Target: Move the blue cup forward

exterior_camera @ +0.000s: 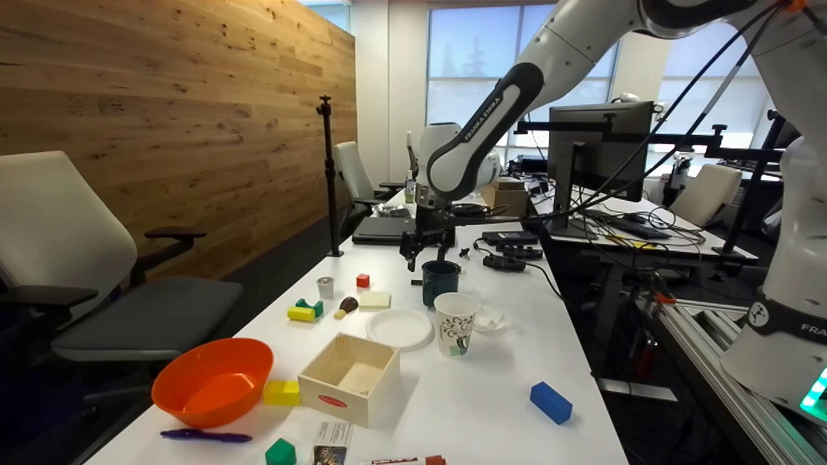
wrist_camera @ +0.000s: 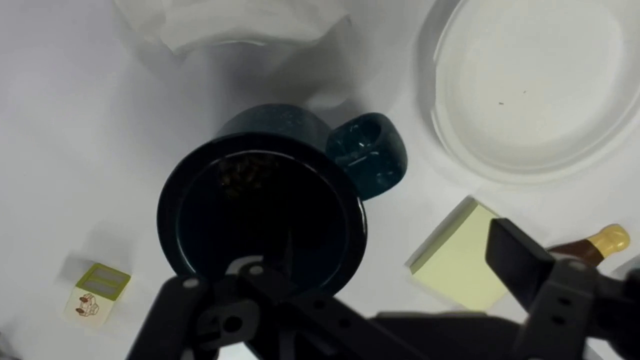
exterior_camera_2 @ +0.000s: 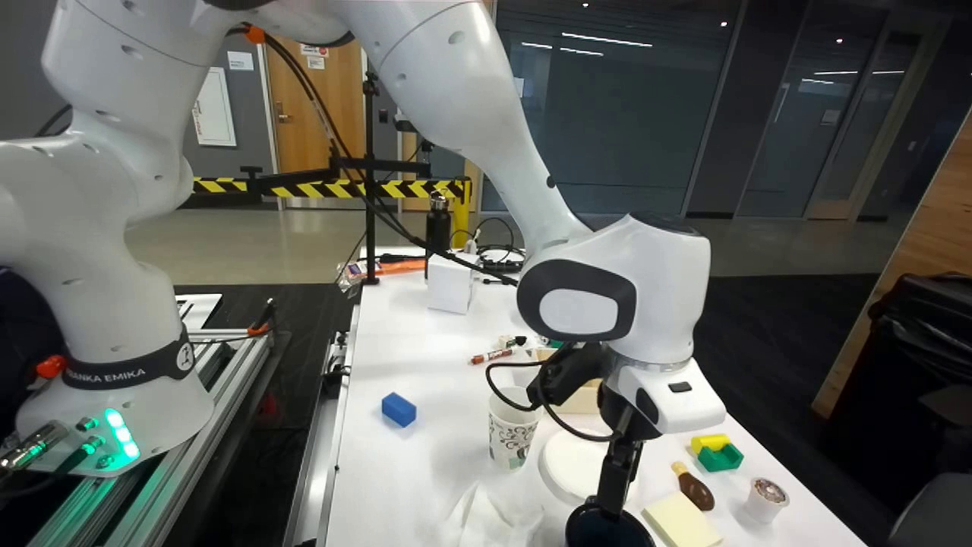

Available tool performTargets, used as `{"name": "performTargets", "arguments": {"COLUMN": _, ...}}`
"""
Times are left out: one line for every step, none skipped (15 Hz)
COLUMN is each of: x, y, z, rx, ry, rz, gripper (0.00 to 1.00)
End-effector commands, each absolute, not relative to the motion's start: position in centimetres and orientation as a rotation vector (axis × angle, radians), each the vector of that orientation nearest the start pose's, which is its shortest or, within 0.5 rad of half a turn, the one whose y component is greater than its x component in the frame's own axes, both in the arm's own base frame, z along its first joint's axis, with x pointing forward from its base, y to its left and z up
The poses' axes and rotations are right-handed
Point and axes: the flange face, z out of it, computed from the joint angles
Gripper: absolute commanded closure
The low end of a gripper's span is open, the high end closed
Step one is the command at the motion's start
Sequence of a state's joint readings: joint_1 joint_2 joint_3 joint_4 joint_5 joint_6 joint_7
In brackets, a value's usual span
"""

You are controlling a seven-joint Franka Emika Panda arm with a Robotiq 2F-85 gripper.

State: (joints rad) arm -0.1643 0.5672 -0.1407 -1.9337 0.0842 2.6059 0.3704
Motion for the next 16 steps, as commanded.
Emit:
{"name": "performTargets", "arguments": {"x": 62.1, "y": -19.4, "z": 19.2, "rx": -2.876, "ry": 1.234, "rz": -0.185, "gripper": 0.0}}
{"name": "performTargets", "arguments": {"x": 62.3, "y": -19.6, "z": 19.1, "rx": -2.862, "ry": 1.259, "rz": -0.184, "gripper": 0.0}}
{"name": "performTargets", "arguments": {"x": 62.4, "y": -19.8, "z": 18.9, "rx": -2.853, "ry": 1.281, "rz": -0.183, "gripper": 0.0}}
{"name": "performTargets", "arguments": {"x": 62.6, "y": -20.1, "z": 18.8, "rx": -2.848, "ry": 1.301, "rz": -0.192, "gripper": 0.13}}
{"name": "performTargets", "arguments": {"x": 62.7, "y": -20.3, "z": 18.5, "rx": -2.841, "ry": 1.321, "rz": -0.188, "gripper": 0.24}}
{"name": "performTargets", "arguments": {"x": 62.7, "y": -20.5, "z": 18.4, "rx": -2.835, "ry": 1.343, "rz": -0.19, "gripper": 0.34}}
{"name": "performTargets", "arguments": {"x": 62.7, "y": -20.7, "z": 18.1, "rx": -2.83, "ry": 1.36, "rz": -0.188, "gripper": 0.41}}
{"name": "performTargets", "arguments": {"x": 62.7, "y": -20.9, "z": 17.9, "rx": -2.826, "ry": 1.373, "rz": -0.18, "gripper": 0.48}}
{"name": "performTargets", "arguments": {"x": 62.7, "y": -21.1, "z": 17.7, "rx": -2.822, "ry": 1.387, "rz": -0.177, "gripper": 0.56}}
{"name": "performTargets", "arguments": {"x": 62.6, "y": -21.2, "z": 17.4, "rx": -2.823, "ry": 1.399, "rz": -0.171, "gripper": 0.59}}
{"name": "performTargets", "arguments": {"x": 62.5, "y": -21.3, "z": 17.1, "rx": -2.821, "ry": 1.406, "rz": -0.164, "gripper": 0.59}}
{"name": "performTargets", "arguments": {"x": 62.4, "y": -21.3, "z": 16.8, "rx": -2.82, "ry": 1.414, "rz": -0.159, "gripper": 0.7}}
{"name": "performTargets", "arguments": {"x": 62.3, "y": -21.2, "z": 16.8, "rx": -2.82, "ry": 1.416, "rz": -0.157, "gripper": 0.84}}
{"name": "performTargets", "arguments": {"x": 62.3, "y": -21.0, "z": 16.9, "rx": -2.822, "ry": 1.411, "rz": -0.161, "gripper": 0.91}}
{"name": "performTargets", "arguments": {"x": 62.3, "y": -20.7, "z": 17.2, "rx": -2.838, "ry": 1.391, "rz": -0.176, "gripper": 0.99}}
{"name": "performTargets", "arguments": {"x": 62.3, "y": -20.4, "z": 17.6, "rx": -2.857, "ry": 1.361, "rz": -0.179, "gripper": 1.0}}
